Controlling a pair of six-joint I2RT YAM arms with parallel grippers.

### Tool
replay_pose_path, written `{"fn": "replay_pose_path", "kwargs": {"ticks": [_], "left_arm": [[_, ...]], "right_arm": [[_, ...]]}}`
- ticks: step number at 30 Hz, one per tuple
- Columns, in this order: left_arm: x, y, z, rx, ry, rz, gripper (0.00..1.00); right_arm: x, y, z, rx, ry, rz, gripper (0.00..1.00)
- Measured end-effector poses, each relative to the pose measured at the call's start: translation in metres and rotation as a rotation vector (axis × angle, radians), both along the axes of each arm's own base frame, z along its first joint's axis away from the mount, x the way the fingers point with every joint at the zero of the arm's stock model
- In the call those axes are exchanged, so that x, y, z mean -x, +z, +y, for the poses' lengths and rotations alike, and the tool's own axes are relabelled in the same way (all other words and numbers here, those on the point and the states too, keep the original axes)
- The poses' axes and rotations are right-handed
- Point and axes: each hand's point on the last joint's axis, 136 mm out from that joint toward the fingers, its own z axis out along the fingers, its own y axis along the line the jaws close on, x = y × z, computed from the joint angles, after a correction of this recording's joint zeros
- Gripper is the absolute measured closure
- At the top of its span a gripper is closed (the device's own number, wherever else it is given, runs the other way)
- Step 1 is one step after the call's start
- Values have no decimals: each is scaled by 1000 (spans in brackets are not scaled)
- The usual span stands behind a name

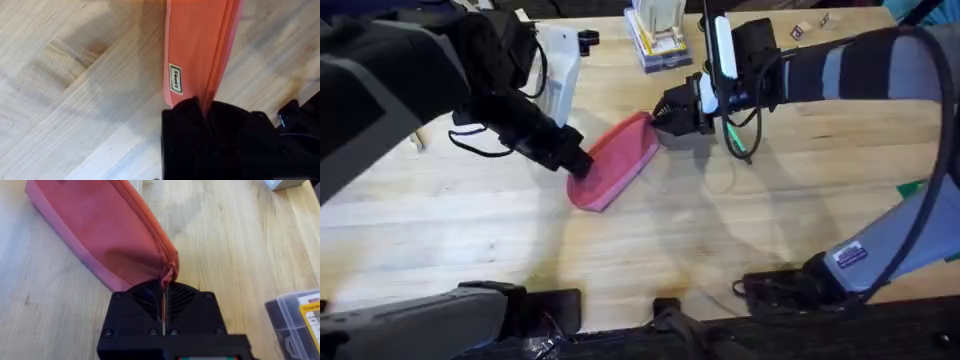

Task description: Unzip the bag, pick up the pens from the table one at a time and place them inside, then zip the bag closed.

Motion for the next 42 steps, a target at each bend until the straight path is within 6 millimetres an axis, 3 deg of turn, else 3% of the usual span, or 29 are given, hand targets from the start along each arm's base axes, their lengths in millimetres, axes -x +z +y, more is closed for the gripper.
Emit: {"fn": "replay_pose_path", "kwargs": {"ticks": [16, 32, 36, 42], "left_arm": [[0, 0, 0, -1, 0, -1, 959], [-10, 1, -2, 8, 0, -44, 959], [-15, 1, -2, 5, 1, -65, 959], [-24, -3, 5, -28, 9, -102, 959]], "right_arm": [[11, 38, -12, 48, -40, -31, 970], [45, 94, -25, 88, -74, -76, 970], [53, 96, -22, 82, -56, -58, 970], [70, 103, 9, 48, 51, -89, 970]]}}
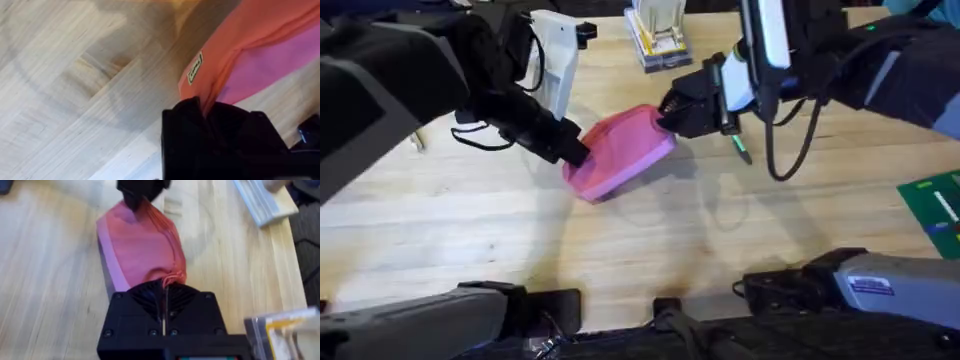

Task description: Unzip the bag, pick up the pens from the table one at a time and place them inside, then zip the bag closed.

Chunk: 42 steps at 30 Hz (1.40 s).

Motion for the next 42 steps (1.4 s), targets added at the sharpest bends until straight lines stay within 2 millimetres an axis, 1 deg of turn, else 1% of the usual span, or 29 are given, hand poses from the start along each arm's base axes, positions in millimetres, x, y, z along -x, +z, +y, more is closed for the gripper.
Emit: {"fn": "replay_pose_path", "kwargs": {"ticks": [4, 6, 10, 14, 17, 20, 23, 27, 28, 29, 32, 34, 35, 36, 38, 42], "left_arm": [[-2, -3, 7, -34, 11, -7, 959], [-3, -4, 11, -52, 17, -9, 959], [-4, -5, 15, -71, 20, -16, 959], [-5, -5, 16, -74, 17, -23, 960], [-7, -5, 15, -72, 17, -28, 960], [-7, -5, 15, -71, 17, -30, 960], [-8, -5, 15, -70, 17, -34, 960], [-9, -4, 14, -64, 16, -36, 960], [-9, -4, 13, -61, 16, -37, 960], [-9, -4, 13, -58, 15, -37, 960], [-8, -2, 5, -19, 6, -33, 960], [-3, 2, -9, 46, -17, -19, 960], [-2, 2, -12, 45, -32, -19, 960], [-1, 2, -13, 46, -34, -19, 960], [-2, 2, -13, 51, -29, -18, 959], [-2, 2, -12, 53, -28, -18, 959]], "right_arm": [[19, 7, 33, -27, 114, -48, 971], [30, 11, 46, -39, 165, -60, 971], [56, 19, 66, -73, 262, -62, 971], [76, 22, 79, -99, 336, -47, 971], [83, 24, 82, -110, 362, -40, 971], [83, 24, 82, -115, 362, -34, 971], [77, 25, 77, -119, 343, -33, 971], [60, 30, 61, -121, 274, -48, 971], [53, 33, 54, -121, 242, -53, 942], [46, 35, 47, -122, 211, -58, 863], [26, 43, 25, -121, 120, -91, 429], [15, 46, 10, -114, 63, -103, 137], [11, 46, 3, -109, 39, -104, 43], [7, 44, -4, -99, 11, -96, 15], [1, 38, -17, -74, -42, -69, 7], [-2, 26, -36, -30, -117, -1, 5]]}}
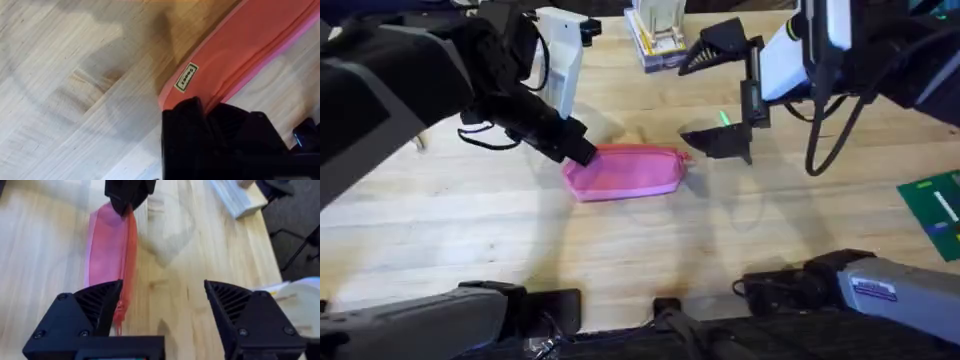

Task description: Unzip the bag, pick up the pens from the table one at a time and place them inside, then zip the bag closed.

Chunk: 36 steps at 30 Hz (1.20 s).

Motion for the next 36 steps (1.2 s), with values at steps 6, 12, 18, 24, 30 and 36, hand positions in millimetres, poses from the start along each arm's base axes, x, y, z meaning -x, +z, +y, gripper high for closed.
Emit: {"fn": "replay_pose_path", "kwargs": {"ticks": [6, 12, 18, 24, 30, 36], "left_arm": [[0, 0, 0, 0, 0, 0, 959], [0, 0, 0, 0, 0, 0, 959], [0, 0, 0, 0, 0, 0, 959], [0, 0, 0, 0, 0, 0, 959], [0, 0, 0, 0, 0, 0, 959], [0, 0, 0, 0, 0, 0, 959]], "right_arm": [[5, -15, -11, 58, -45, 75, 5], [6, -27, -21, 133, -89, 107, 5], [10, -34, -25, 163, -102, 138, 5], [17, -39, -28, 184, -108, 177, 5], [31, -47, -34, 213, -131, 275, 4], [39, -54, -47, 232, -182, 364, 5]]}}
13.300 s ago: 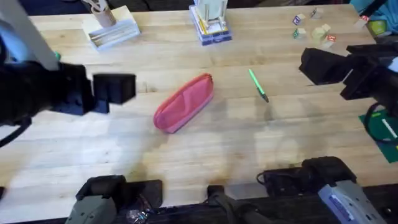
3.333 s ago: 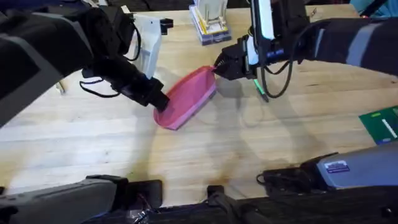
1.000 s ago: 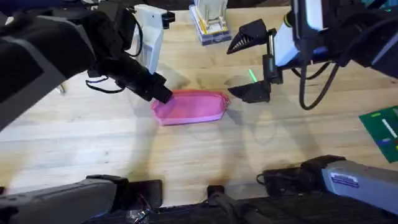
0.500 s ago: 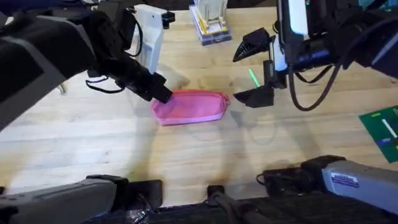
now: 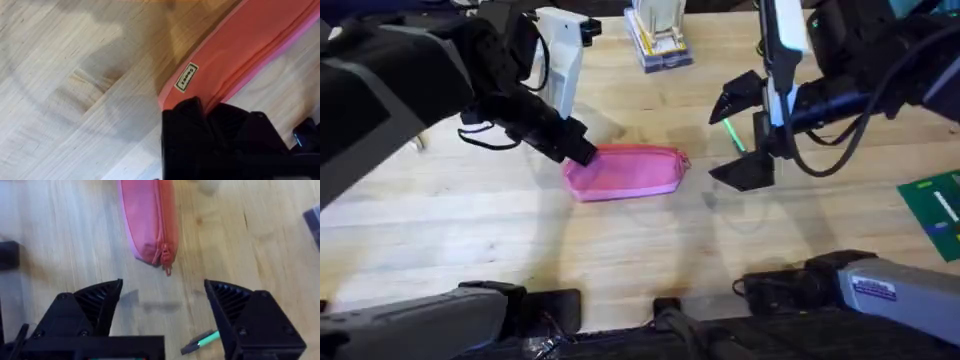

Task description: Unzip the bag, pick up the pens from the table one at a time and place them inside, then zip the bag closed.

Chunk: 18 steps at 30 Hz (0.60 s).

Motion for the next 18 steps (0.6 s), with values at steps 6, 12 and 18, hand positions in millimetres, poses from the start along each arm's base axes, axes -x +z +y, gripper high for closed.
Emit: {"fn": "replay_pose_path", "kwargs": {"ticks": [6, 12, 18], "left_arm": [[0, 0, 0, 0, 0, 0, 959], [0, 0, 0, 0, 0, 0, 959], [0, 0, 0, 0, 0, 0, 960]], "right_arm": [[-4, -1, -13, 4, -57, 16, 4], [-4, -8, -11, 7, -49, 44, 4], [-5, -20, -10, 12, -45, 93, 4]]}}
